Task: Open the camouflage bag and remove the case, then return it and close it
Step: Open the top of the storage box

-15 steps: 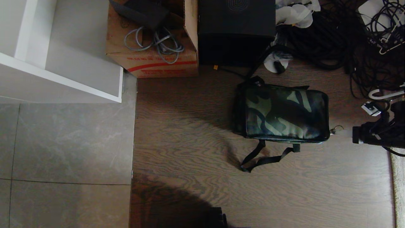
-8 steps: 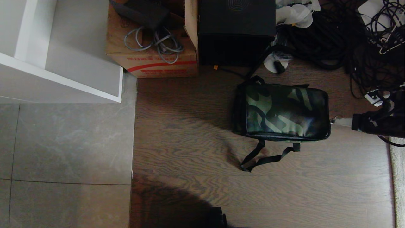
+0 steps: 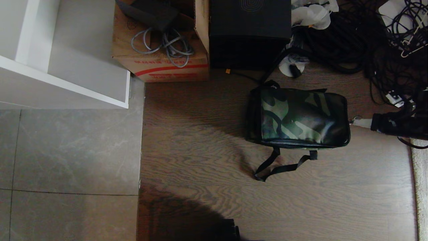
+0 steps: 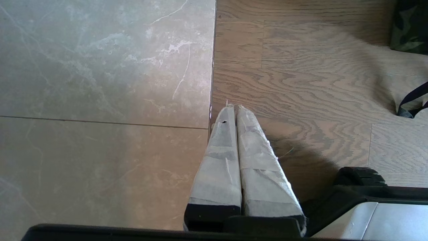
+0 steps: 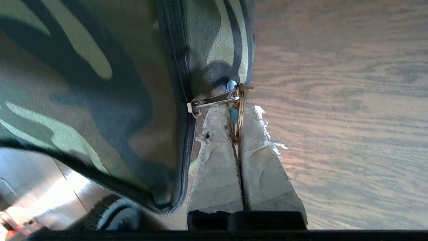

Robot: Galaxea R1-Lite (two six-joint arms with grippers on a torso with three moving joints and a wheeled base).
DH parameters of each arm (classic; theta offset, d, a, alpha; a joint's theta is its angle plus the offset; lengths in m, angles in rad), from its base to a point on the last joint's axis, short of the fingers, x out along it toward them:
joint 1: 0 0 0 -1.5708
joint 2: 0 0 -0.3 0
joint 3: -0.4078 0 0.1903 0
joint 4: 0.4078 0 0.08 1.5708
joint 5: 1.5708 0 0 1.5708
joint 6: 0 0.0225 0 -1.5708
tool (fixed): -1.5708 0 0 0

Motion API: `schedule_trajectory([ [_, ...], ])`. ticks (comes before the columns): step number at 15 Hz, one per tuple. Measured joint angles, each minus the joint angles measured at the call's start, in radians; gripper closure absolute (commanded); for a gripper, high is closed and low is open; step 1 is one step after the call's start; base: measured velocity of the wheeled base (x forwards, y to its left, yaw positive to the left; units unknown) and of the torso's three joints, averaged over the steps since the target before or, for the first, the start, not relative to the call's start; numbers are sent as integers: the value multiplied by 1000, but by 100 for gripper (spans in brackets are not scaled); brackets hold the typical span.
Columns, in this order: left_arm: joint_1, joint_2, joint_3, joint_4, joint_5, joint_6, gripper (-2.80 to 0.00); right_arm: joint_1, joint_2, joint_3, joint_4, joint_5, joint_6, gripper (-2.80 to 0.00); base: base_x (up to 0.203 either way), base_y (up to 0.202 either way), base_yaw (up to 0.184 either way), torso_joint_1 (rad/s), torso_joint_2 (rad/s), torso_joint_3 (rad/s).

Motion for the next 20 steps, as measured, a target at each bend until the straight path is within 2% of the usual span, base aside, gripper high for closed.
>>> schedule_trajectory([
  [2, 0, 0, 0, 0, 0, 0, 0, 4, 10, -32, -3, 0, 30, 0, 0, 0, 0, 0, 0, 0],
  [14, 0, 0, 0, 0, 0, 0, 0, 19, 25, -107, -5, 1, 75, 0, 0, 0, 0, 0, 0, 0],
  [18, 0, 0, 0, 0, 0, 0, 0, 21, 25, -152, 2, 2, 143, 0, 0, 0, 0, 0, 0, 0],
  [20, 0, 0, 0, -1, 0, 0, 0, 21, 25, -164, -2, 2, 145, 0, 0, 0, 0, 0, 0, 0],
])
